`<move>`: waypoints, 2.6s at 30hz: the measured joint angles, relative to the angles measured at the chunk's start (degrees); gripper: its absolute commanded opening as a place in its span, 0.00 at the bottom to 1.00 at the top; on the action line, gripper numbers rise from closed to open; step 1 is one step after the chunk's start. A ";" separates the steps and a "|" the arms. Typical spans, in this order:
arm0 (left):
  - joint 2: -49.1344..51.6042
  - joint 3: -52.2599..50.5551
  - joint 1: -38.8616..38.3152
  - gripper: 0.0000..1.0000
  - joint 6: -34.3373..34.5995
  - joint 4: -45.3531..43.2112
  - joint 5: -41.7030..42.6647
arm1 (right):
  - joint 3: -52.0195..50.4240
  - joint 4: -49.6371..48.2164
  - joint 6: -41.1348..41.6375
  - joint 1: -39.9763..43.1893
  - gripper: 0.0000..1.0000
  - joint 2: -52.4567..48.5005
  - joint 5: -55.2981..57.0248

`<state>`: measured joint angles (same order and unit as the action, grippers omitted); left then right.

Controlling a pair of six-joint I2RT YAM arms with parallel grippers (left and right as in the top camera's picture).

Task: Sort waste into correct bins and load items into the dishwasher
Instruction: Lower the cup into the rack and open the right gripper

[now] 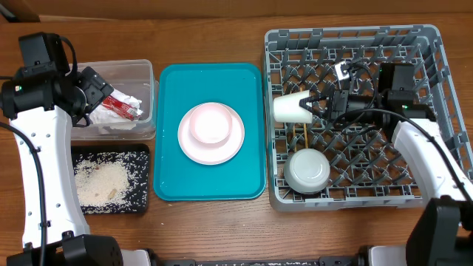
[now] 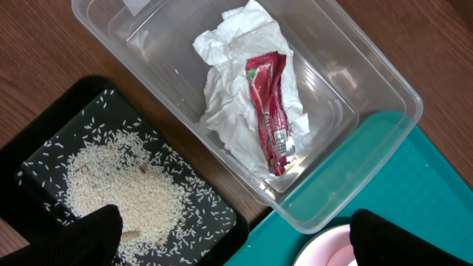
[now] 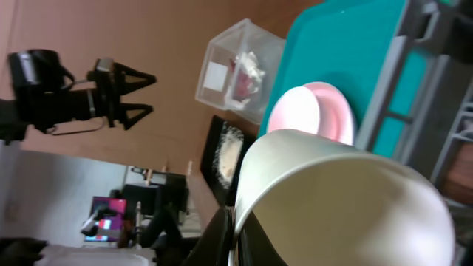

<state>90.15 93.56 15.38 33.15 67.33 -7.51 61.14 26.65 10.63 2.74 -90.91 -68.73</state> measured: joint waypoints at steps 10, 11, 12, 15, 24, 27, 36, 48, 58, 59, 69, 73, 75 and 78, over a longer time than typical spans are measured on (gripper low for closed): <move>0.00 0.00 0.00 1.00 0.00 0.00 0.00 | -0.81 -2.03 0.02 0.02 0.04 -4.39 4.87; 0.00 0.00 0.00 1.00 0.00 0.00 0.00 | -0.81 -2.32 0.02 0.02 0.04 -5.05 4.85; 0.00 0.00 0.00 1.00 0.00 0.02 0.00 | -0.81 -2.73 0.07 0.00 0.04 -5.35 4.66; 0.00 0.00 0.00 1.00 0.00 0.00 0.00 | -0.79 -3.54 0.09 0.00 0.04 -6.05 3.76; 0.00 0.00 0.00 1.00 0.00 0.00 0.00 | -0.79 -4.98 0.26 0.11 0.04 -8.22 -0.24; 0.00 0.00 0.00 1.00 0.00 0.02 0.00 | -0.79 -4.68 0.28 0.17 0.06 -8.22 0.07; 0.00 0.00 0.00 1.00 0.00 0.00 0.00 | -0.81 -1.44 -0.20 0.17 0.10 -8.37 4.39; 0.00 0.00 0.00 1.00 0.00 0.02 0.00 | -0.76 3.72 -2.54 1.20 0.09 -8.37 5.01; 0.00 0.00 0.00 1.00 0.00 0.00 0.00 | -0.76 8.63 -5.14 2.89 0.10 -8.37 4.83; 0.00 0.00 0.00 1.00 0.00 0.00 0.00 | -0.76 8.87 -5.27 2.89 0.11 -8.37 4.92; 0.00 0.00 0.00 1.00 0.00 0.00 0.00 | -0.79 13.38 -5.25 4.04 0.13 -8.35 8.07; 0.00 0.00 0.00 1.00 0.00 0.00 0.00 | -0.85 16.98 -4.94 6.03 0.16 -8.00 12.92; 0.00 0.00 0.00 1.00 0.00 0.00 0.00 | -0.85 17.99 -4.87 7.43 0.16 -7.06 14.78; 0.00 0.00 0.00 1.00 0.00 0.00 0.00 | -0.85 19.15 -4.76 9.35 0.16 -4.22 16.50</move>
<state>90.15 93.56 15.38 33.15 67.33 -7.51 60.29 45.80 5.87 12.10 -95.13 -52.23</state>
